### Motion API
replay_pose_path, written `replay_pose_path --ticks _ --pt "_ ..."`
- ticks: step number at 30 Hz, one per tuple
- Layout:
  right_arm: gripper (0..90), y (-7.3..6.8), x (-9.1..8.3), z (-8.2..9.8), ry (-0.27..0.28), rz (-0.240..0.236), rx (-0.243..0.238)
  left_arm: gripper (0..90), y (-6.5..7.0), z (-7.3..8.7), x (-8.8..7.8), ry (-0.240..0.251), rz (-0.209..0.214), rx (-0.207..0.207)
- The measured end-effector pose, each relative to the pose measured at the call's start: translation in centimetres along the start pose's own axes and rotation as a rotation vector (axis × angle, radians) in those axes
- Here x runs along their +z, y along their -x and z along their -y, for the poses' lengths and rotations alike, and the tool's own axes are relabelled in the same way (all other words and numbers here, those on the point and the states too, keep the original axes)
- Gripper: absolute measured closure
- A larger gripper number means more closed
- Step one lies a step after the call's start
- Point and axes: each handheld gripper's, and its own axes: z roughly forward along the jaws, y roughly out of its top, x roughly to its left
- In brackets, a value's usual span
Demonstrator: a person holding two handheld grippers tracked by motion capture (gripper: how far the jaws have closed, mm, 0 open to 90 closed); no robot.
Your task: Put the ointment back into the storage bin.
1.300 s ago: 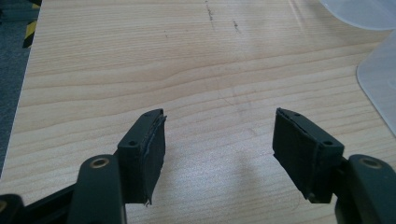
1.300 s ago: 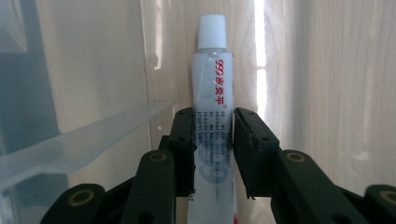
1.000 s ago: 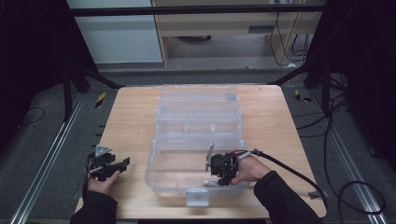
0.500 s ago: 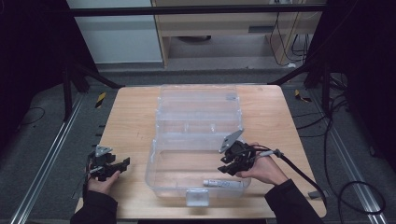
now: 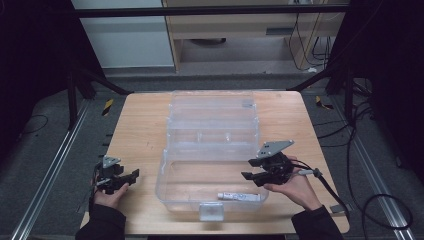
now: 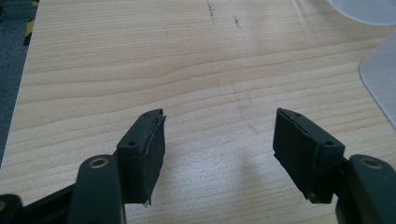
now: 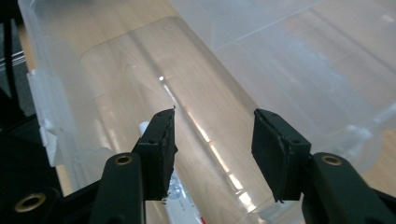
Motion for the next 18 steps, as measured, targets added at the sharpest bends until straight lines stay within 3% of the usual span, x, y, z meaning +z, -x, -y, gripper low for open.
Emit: replay_pose_path --ticks 9,13,18 --pt "38.5 0.9 -2.5 1.1 0.170 0.080 0.068 34.2 0.0 0.0 0.0 0.000 -0.003 0.000" --pt "31.6 1.4 -3.3 1.8 0.206 0.115 0.085 34.2 0.0 0.0 0.0 0.002 -0.003 0.000" --pt "25.2 2.5 -3.9 3.5 0.234 0.160 0.147 34.2 0.0 0.0 0.0 0.008 0.000 0.005"
